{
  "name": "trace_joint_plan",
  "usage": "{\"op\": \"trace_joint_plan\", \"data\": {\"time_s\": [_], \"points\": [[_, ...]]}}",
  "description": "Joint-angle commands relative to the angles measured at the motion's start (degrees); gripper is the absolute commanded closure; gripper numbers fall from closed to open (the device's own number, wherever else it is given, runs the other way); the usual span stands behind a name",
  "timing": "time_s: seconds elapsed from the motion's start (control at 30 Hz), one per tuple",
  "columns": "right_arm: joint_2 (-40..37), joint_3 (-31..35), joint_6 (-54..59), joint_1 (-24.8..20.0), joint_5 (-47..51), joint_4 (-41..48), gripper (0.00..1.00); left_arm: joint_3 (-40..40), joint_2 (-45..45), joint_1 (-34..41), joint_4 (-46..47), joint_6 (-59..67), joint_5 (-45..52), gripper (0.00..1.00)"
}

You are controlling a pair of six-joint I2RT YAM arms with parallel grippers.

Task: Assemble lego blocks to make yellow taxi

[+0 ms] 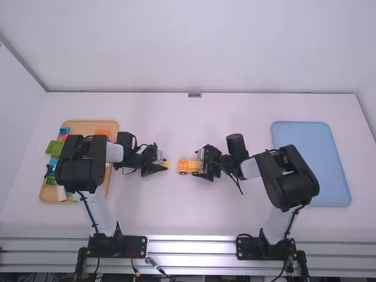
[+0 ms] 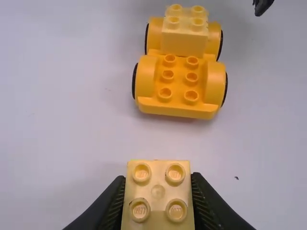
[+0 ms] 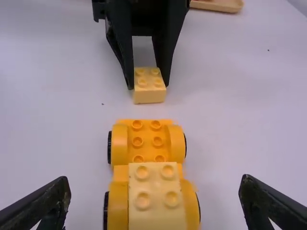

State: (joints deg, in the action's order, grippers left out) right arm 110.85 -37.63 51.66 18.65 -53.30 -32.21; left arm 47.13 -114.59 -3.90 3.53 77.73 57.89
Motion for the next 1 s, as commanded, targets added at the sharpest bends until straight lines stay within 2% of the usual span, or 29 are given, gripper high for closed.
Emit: {"op": "trace_joint_plan", "data": {"time_s": [0.0,0.1,0.23,0.3,0.4,0.63,0.83,0.97], "points": [[5.2,-0.3,-2.3,-0.8,-4.8,-2.8,0.05,0.5,-0.2,-0.2,0.3,0.0,1.6,0.75],[8.7,-1.4,-4.1,-1.4,-8.7,-6.4,0.02,0.6,-0.2,-0.2,0.5,0.1,1.5,0.75],[11.6,-3.1,-3.9,-1.2,-10.5,-6.7,0.01,0.6,-0.2,-0.2,0.1,0.0,1.7,0.76],[12.3,-3.9,-3.8,-0.5,-10.5,-6.6,0.02,0.7,-0.2,-0.2,-0.4,-0.3,1.6,0.68],[12.9,-4.5,-3.9,-0.2,-9.3,-6.3,0.03,1.4,-0.2,-0.2,-1.0,-5.3,1.1,0.68],[13.0,-4.4,-3.8,-0.2,-9.2,-6.4,0.1,2.3,0.5,0.4,-0.5,-6.4,1.4,0.9],[13.0,-4.4,-3.8,1.0,-6.0,-6.4,0.25,2.3,2.8,2.4,0.6,-6.4,1.2,0.95],[13.0,-4.4,-3.8,0.9,-5.6,-6.4,0.27,2.3,4.8,4.0,1.7,-6.4,1.0,0.98]]}}
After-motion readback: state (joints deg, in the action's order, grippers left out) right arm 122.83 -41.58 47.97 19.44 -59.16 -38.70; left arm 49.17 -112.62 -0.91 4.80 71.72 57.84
